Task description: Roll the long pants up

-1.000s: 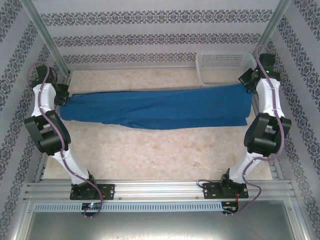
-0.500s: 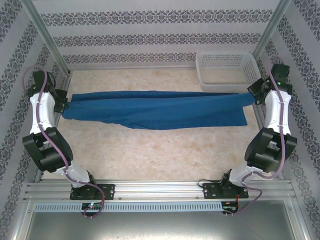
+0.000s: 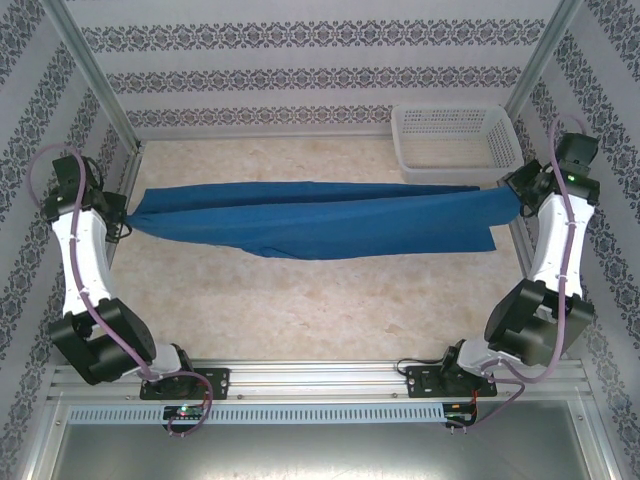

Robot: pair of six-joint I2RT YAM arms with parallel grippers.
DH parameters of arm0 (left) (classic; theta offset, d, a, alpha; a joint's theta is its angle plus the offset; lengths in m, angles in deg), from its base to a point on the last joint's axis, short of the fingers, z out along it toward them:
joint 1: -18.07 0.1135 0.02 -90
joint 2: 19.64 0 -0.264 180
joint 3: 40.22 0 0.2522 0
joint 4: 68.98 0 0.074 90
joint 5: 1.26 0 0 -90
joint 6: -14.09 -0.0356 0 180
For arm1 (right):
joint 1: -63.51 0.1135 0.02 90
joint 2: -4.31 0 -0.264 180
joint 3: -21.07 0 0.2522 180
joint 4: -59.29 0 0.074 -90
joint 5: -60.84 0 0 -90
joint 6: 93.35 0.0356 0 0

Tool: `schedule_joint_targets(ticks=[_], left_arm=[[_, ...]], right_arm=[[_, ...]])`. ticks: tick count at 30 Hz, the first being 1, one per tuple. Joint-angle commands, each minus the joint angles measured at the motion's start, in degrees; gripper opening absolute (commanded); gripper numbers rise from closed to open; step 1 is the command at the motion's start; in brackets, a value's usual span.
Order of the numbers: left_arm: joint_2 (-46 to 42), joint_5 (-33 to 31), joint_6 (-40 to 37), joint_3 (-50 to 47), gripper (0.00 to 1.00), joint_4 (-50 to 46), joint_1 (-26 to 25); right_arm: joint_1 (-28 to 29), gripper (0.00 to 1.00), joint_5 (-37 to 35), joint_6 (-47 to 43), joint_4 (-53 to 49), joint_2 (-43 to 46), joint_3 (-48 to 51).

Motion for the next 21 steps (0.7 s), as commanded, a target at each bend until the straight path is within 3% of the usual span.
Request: schedule_joint_targets(ticks=[1, 21], left_arm=[[-3.01, -6.39, -0.01, -0.35, 0.0, -0.52, 1.83], [-13.7, -9.02, 3.27, -10.72, 0.0, -3.02, 2.61]], right_arm=[[-1.86, 0.0, -1.85, -0.92, 1.19, 3.19, 0.5], [-6.99, 0.0, -1.34, -1.39, -3.35, 17.27, 11.72]])
